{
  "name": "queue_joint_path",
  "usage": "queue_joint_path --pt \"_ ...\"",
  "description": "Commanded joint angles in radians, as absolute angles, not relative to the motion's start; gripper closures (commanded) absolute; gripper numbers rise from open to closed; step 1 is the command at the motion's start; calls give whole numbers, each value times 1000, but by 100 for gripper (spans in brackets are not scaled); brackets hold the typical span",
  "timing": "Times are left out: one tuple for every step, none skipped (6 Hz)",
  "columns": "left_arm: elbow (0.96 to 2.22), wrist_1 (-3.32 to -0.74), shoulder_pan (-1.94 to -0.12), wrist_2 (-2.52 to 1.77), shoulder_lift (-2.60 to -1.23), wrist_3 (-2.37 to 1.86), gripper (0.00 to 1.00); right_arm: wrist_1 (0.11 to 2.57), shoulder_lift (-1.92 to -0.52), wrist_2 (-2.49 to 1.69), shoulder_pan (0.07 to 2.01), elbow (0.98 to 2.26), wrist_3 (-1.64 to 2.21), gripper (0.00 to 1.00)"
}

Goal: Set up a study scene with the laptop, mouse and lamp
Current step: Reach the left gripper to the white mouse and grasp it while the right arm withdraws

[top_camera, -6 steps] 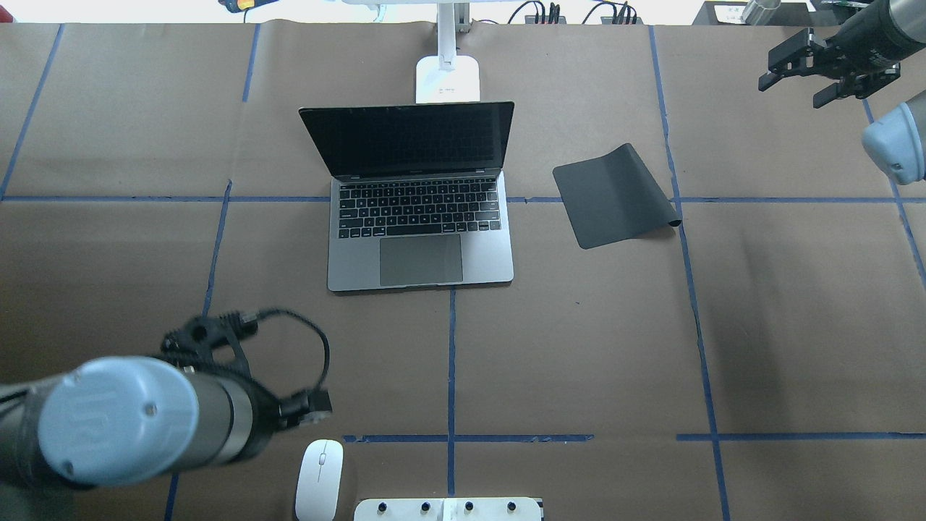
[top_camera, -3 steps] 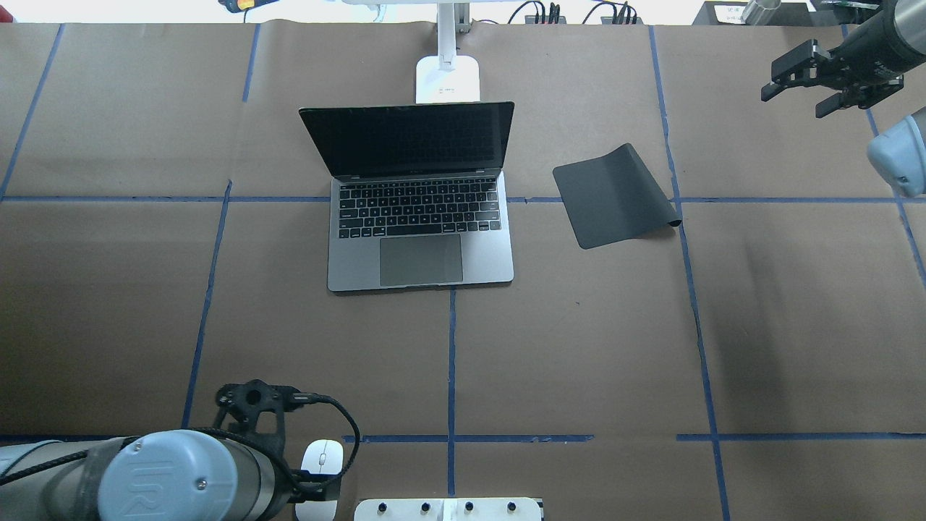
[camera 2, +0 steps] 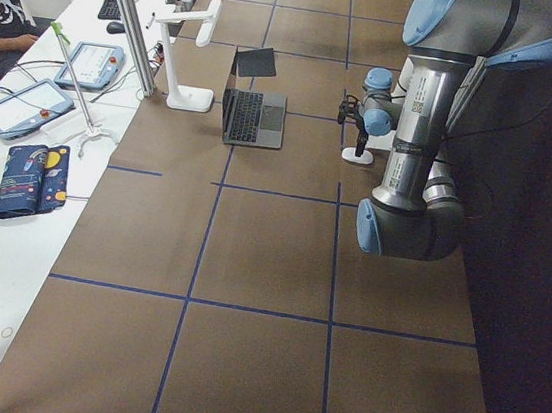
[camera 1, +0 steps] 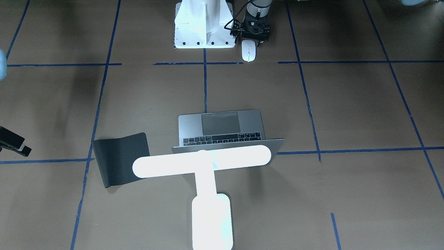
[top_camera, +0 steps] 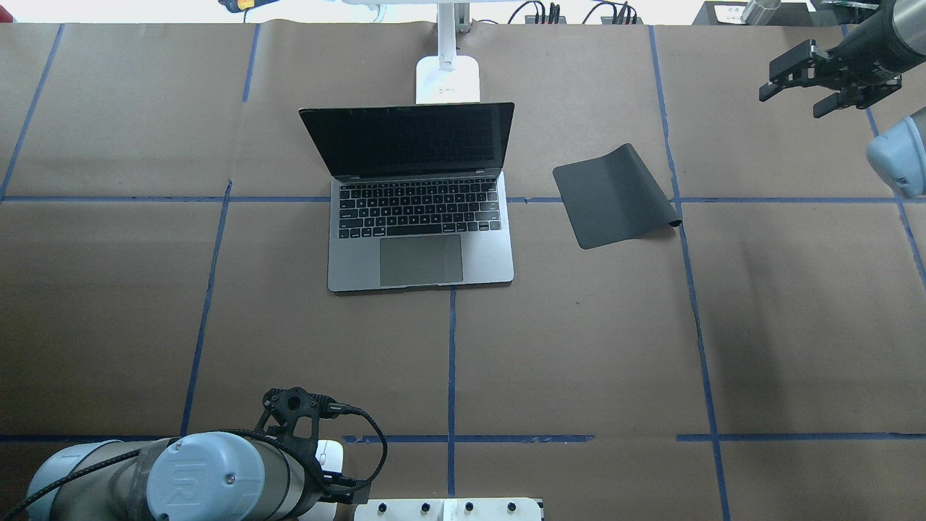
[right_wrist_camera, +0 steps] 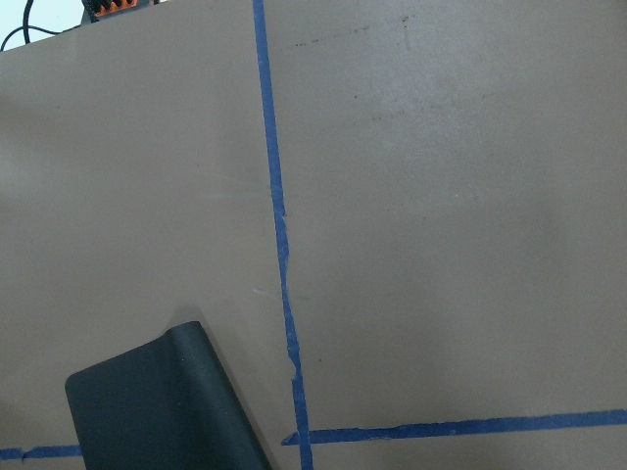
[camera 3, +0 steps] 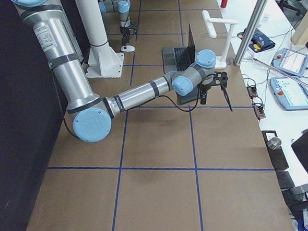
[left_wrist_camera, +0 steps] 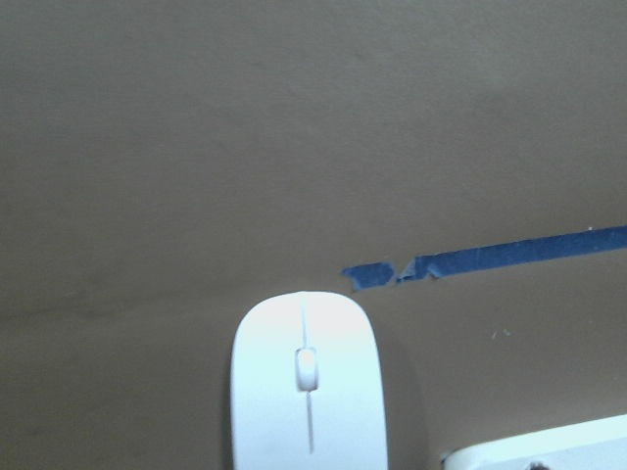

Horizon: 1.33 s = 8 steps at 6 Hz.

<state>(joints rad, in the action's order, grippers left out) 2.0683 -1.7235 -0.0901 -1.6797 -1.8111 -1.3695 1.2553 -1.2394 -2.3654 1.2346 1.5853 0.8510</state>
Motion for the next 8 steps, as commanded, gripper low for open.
queue_joint_path --pt "2037 -1743 -91 -1680 -1809 -1368 0 1255 -1239 -2365 1227 1585 853 0" --pt "2036 -1743 -91 -1681 -1809 -1370 0 1255 -1239 -2362 1221 1582 853 0" --pt "2030 -1743 -91 -1681 -1807 -1368 0 1255 -1239 -2364 1221 1585 853 0" --pt "2029 -1741 -92 -1680 -1806 -1370 2 1256 -1239 -2364 1220 1585 853 0" --pt "2020 -1741 -92 -1681 -1805 -1370 6 1255 -1239 -2364 1218 1585 851 0" --pt "2017 -1741 -92 -1681 -1805 -1368 14 1256 -1239 -2364 1218 1585 853 0" --pt "2011 -1741 -92 -1680 -1805 -1370 20 1256 -1235 -2365 1216 1586 853 0" --pt "2011 -1741 -92 -1680 -1805 -1370 30 1256 -1235 -2365 1218 1588 853 0"
